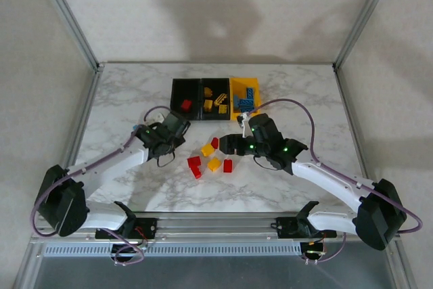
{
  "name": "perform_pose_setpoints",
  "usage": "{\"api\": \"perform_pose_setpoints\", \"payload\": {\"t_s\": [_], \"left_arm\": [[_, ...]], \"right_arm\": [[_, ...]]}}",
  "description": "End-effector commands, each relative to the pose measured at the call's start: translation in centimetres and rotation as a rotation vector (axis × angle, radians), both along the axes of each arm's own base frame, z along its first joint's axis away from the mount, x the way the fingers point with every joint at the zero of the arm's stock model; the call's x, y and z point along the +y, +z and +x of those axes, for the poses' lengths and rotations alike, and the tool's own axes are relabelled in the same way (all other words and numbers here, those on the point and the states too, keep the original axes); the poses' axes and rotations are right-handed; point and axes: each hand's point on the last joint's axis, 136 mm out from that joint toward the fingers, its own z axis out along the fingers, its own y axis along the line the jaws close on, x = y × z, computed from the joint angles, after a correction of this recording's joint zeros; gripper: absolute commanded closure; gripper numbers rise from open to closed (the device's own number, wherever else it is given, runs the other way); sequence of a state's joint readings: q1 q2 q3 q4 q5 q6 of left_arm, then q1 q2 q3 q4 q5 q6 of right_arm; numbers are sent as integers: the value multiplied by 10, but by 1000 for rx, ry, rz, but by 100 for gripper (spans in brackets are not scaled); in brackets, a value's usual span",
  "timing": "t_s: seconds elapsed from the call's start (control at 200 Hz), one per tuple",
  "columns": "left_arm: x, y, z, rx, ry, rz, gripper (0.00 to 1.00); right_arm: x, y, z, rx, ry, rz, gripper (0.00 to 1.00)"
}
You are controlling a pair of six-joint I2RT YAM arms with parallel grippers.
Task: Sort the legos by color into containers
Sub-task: Pick up the lego from the bottom-left of the table, then place the lego in the container.
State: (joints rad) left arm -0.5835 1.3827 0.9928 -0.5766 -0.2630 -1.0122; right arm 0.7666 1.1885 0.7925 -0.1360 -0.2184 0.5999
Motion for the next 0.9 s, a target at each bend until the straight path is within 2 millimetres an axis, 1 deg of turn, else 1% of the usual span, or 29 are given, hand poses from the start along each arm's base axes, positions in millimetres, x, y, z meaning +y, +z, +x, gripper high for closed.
{"api": "perform_pose_setpoints", "payload": {"t_s": [0.0,0.065,0.14,0.2,0.21,0.255,0.446,0.576,0.646,0.821,0.896], "left_arm": [[3,15,38,-56,-22,34,68],[0,19,57,-65,-24,38,68],[-5,18,79,-63,-37,57,66],[-12,14,97,-45,-68,58,64],[-13,15,101,-48,-69,57,64],[-13,9,113,-26,-68,80,64],[-18,-1,158,-13,-62,99,65],[-17,-9,183,-8,-50,112,64],[-20,-13,195,-5,-52,107,64],[-26,-29,217,18,-57,126,63],[-28,-36,223,26,-58,133,63]], "right_arm": [[8,9,5,-11,-8,44,37],[8,8,6,-5,-14,42,37],[7,6,7,3,-28,36,37],[5,4,6,6,-35,35,37],[4,4,6,8,-38,35,37],[2,2,5,11,-46,31,37],[-5,-1,3,24,-76,25,37],[-9,-2,3,25,-88,16,37],[-10,-3,3,25,-94,5,37],[-13,-5,6,27,-108,-22,37],[-15,-4,7,20,-123,-26,37]]}}
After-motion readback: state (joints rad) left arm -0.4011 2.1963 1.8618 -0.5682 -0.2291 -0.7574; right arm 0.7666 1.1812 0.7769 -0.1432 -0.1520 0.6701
